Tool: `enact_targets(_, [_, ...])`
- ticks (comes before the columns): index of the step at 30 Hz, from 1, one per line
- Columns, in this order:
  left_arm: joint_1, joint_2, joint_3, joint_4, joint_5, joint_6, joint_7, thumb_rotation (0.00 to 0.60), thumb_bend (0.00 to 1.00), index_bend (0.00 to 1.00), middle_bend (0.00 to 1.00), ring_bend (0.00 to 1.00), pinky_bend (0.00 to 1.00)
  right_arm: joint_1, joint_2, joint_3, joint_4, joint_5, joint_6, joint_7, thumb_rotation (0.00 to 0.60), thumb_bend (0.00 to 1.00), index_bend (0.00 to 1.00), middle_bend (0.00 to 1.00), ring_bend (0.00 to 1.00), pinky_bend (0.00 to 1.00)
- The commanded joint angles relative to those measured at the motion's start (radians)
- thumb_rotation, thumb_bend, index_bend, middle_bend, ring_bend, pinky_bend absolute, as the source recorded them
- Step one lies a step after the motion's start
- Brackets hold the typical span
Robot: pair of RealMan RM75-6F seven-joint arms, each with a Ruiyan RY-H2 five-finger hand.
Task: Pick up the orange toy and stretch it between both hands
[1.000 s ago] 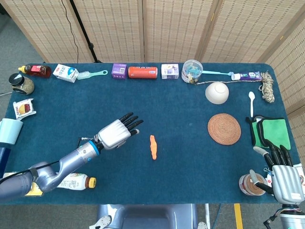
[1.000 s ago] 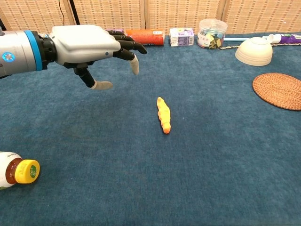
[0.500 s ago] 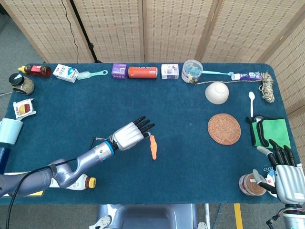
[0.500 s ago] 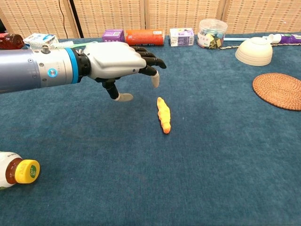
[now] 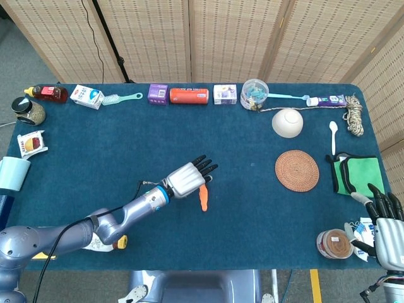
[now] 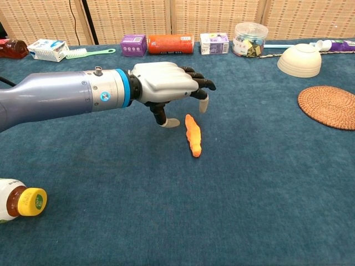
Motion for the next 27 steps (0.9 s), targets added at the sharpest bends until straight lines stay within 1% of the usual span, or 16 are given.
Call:
enact_targets(1, [-0.009, -0.012, 0.000, 0.009, -0.008, -0.005, 0.002, 0.600, 0.36, 0.32, 0.05, 0.01, 0.04, 0.000, 0.001, 0.001, 0.002, 0.003, -0.001, 0.002, 0.600, 0.40, 0.23, 0.06, 0.12, 0.00])
enact_targets(9, [-0.027, -0.029, 0.008, 0.025, -0.026, -0.011, 0.007, 0.600, 0.36, 0.33, 0.05, 0.01, 0.04, -0.003, 0.006, 0.003, 0.009, 0.008, 0.001, 0.011, 0.600, 0.40, 0.22, 0.06, 0.12, 0.00])
enact_targets(20, [-0.040, -0.067, 0.021, 0.078, -0.055, -0.012, 0.022, 0.600, 0.36, 0.36, 0.05, 0.01, 0.04, -0.014, 0.009, -0.001, 0.011, 0.008, 0.011, 0.018, 0.600, 0.40, 0.22, 0.06, 0.12, 0.00])
enact_targets(27, [-0.046, -0.078, 0.020, 0.089, -0.070, -0.012, 0.021, 0.600, 0.36, 0.41, 0.05, 0.02, 0.04, -0.020, 0.012, -0.001, 0.013, 0.010, 0.017, 0.022, 0.600, 0.40, 0.22, 0.06, 0.12, 0.00])
